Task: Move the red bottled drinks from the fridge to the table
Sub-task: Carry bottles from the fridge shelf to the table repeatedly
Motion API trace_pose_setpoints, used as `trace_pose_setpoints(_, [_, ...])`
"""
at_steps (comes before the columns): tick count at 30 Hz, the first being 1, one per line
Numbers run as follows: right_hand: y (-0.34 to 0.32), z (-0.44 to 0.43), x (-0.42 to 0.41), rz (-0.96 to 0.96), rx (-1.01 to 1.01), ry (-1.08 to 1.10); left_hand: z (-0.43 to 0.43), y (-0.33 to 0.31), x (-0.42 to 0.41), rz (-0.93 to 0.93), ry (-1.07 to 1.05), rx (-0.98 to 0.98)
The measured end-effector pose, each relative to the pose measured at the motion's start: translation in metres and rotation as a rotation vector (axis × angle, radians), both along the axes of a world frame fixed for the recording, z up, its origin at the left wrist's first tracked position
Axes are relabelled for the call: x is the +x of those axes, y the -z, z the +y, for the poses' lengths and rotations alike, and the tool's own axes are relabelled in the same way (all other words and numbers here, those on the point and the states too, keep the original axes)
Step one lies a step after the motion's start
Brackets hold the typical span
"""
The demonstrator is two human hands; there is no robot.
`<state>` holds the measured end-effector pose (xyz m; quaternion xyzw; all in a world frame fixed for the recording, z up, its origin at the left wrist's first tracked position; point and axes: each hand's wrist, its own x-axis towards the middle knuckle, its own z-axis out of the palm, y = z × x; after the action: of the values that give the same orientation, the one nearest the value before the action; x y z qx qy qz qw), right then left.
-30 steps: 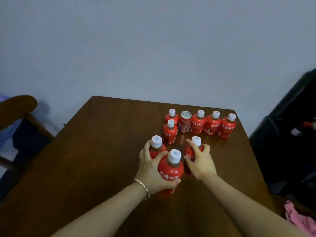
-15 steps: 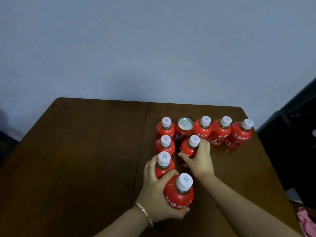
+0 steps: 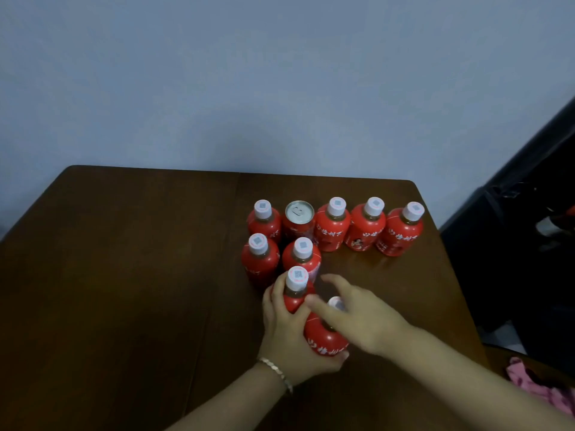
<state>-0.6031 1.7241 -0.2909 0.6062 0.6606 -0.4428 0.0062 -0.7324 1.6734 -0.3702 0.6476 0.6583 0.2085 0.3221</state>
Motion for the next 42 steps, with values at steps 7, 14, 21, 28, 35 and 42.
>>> trace_pose_setpoints(7, [0.019, -0.002, 0.046, -0.202, 0.129, 0.098, 0.010, 0.013, 0.072, -0.152, -0.081, -0.069])
trace_pose_setpoints(14, [0.028, -0.006, 0.048, -0.312, 0.296, 0.135, 0.027, 0.007, 0.047, -0.292, 0.234, -0.143])
trace_pose_setpoints(21, [0.033, 0.011, 0.046, -0.316, 0.323, 0.240, 0.039, -0.026, 0.004, 0.108, 0.010, 0.629])
trace_pose_setpoints(28, [0.034, 0.016, 0.056, -0.290, 0.244, 0.296, 0.062, -0.053, -0.010, 0.474, 0.011, 0.230])
trace_pose_setpoints(35, [0.025, 0.042, 0.081, -0.273, 0.279, 0.237, 0.078, -0.055, 0.013, 0.654, 0.138, 0.222])
trace_pose_setpoints(42, [0.019, 0.052, 0.059, -0.518, 0.042, 0.125, 0.092, -0.049, -0.006, 0.823, 0.101, -0.096])
